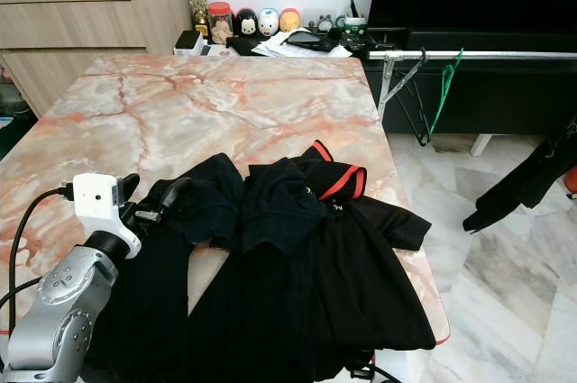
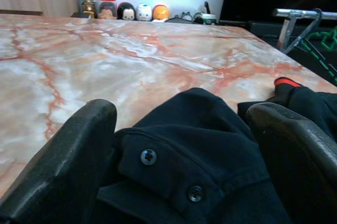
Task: Hang hanger
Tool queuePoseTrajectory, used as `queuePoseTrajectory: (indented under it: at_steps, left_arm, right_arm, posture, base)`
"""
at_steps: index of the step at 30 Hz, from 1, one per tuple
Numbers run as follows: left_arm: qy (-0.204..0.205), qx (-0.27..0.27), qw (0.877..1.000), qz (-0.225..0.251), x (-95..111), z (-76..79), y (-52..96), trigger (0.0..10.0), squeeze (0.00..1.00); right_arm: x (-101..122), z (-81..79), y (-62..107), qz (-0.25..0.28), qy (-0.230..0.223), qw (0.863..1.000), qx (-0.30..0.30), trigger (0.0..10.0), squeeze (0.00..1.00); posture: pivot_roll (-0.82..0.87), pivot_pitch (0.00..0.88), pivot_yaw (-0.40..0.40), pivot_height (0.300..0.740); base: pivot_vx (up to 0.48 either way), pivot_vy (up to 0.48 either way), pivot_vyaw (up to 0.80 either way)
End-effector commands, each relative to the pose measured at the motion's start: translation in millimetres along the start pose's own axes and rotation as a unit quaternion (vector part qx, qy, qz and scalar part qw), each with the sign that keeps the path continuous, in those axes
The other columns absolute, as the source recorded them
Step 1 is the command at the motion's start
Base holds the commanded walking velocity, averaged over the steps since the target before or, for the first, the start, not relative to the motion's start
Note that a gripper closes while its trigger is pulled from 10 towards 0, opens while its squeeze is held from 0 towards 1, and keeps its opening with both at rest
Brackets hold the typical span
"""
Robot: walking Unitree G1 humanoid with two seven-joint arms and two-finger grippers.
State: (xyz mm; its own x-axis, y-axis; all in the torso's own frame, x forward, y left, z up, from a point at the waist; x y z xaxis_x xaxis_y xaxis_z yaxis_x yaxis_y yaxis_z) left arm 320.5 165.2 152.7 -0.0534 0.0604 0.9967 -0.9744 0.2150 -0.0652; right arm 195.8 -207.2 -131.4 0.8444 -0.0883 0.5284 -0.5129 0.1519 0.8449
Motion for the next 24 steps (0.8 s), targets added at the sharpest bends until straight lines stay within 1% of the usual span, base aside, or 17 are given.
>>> queuePoseTrajectory:
  at_steps: [1,16,24]
  left_arm:
    - [-0.013,-0.005,1.000,-0.005,-3.2,1.6,0.8,10.0,0.00]
    - [-0.011,-0.008,1.000,-0.008,-4.6,3.2,1.4,10.0,0.00]
    - [-0.011,-0.008,1.000,-0.009,-5.3,4.0,1.4,10.0,0.00]
  right_arm:
    - [0.0,0.4,0.0,-0.001,0.001,1.000,0.000,10.0,0.00]
    - [1.3,0.8,-0.2,0.000,0.001,1.000,-0.002,10.0,0.00]
    - [2.2,1.1,-0.3,0.001,0.001,1.000,-0.002,10.0,0.00]
  posture:
    - [-0.01,0.000,-0.020,0.732]
    - [-0.01,0.000,-0.023,0.732]
    - [-0.01,0.000,-0.025,0.732]
  base:
    - [0.000,0.000,0.00]
    - [0.000,0.000,0.00]
    - [-0.252,0.000,0.00]
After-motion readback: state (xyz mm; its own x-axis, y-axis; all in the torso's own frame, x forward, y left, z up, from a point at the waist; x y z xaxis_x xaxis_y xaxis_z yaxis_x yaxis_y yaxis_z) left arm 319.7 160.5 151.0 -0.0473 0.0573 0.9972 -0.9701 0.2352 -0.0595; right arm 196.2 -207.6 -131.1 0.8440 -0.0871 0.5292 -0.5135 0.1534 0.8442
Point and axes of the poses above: a point about 5 cm out from each wrist's last joint towards the gripper, its own y axis pointing back from the gripper into the wrist, its own x axis along the axis of the wrist's last joint, z = x × y, the point moved 5 cm from there along -y, pointing out of the wrist towards the gripper, and after that the axes turned 1 degree about -y, right-handed, at the moved point
